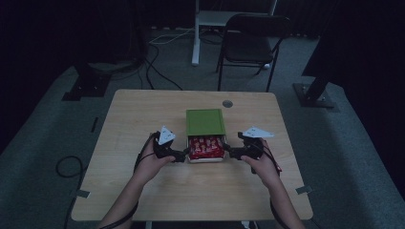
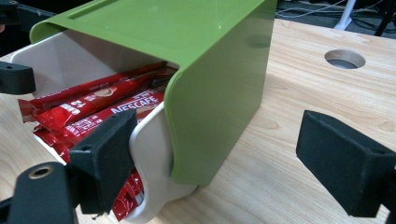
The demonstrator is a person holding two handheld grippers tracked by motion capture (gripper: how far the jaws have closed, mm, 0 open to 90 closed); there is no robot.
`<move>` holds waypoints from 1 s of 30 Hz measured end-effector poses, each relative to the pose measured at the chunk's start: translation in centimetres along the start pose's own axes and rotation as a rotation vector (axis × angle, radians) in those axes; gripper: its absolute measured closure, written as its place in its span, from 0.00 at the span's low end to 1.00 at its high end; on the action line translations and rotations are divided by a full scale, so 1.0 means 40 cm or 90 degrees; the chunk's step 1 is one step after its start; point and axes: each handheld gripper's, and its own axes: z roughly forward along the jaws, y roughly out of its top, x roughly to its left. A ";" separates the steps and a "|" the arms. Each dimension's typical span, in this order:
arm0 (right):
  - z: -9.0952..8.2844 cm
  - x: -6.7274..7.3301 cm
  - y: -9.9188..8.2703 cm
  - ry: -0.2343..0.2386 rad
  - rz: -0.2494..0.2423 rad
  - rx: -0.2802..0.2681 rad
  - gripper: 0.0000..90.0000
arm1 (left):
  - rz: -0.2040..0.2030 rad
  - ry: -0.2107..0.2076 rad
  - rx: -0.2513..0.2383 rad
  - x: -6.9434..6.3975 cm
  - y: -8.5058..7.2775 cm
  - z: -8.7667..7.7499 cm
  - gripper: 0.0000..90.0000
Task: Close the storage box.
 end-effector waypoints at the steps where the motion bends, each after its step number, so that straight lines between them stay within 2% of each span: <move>1: 0.001 -0.001 0.001 -0.001 0.000 0.000 0.14 | -0.001 0.000 -0.001 0.001 0.000 0.001 0.02; 30: 0.034 -0.016 0.016 -0.033 0.014 -0.010 0.14 | -0.008 0.015 0.001 0.028 0.017 0.031 0.02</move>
